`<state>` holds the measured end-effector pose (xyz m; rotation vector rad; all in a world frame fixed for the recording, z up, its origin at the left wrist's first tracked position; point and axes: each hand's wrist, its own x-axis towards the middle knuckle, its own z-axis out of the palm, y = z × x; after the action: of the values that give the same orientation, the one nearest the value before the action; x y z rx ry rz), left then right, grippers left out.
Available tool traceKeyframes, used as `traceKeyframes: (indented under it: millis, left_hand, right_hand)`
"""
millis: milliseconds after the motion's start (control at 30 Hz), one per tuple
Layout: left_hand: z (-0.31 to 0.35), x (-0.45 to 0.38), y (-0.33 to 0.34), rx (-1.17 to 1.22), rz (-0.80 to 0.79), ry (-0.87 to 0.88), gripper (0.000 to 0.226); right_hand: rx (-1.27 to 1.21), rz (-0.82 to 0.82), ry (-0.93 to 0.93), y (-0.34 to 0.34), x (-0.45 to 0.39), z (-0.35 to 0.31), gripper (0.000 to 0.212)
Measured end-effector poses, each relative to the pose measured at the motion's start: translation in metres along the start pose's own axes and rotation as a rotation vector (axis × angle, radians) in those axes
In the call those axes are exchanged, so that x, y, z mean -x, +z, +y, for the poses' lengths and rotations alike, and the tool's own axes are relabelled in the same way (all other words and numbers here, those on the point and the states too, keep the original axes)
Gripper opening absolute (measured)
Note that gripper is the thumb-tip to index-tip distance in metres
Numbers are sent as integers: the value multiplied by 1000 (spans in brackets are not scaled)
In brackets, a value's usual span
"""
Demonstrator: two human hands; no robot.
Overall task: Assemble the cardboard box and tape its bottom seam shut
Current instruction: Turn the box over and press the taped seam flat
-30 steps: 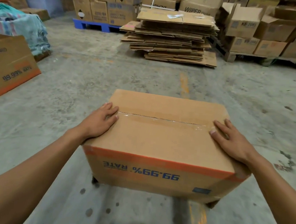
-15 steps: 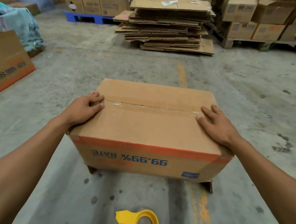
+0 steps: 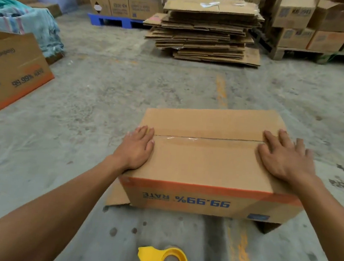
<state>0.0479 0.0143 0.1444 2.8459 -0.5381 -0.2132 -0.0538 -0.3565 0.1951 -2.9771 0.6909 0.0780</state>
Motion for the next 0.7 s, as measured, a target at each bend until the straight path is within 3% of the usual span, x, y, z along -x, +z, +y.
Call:
traceKeyframes:
  millis: [133,300,500,700]
  left_hand:
    - [-7,2,49,-70,-240,-55,65]
    - [-23,2,63,75,-166,-15,67]
    - [-56,6,63,123,-1,-136,62]
    - [-74,23,68,-88,20,-121,75]
  right_hand:
    - [165,59,-67,20,8,-18,70]
    - [116,82,-57,21,7,-23,70]
    - [54,65,-105,38,8,-70,75]
    - [-142,-115,-81,118,32,-68,72]
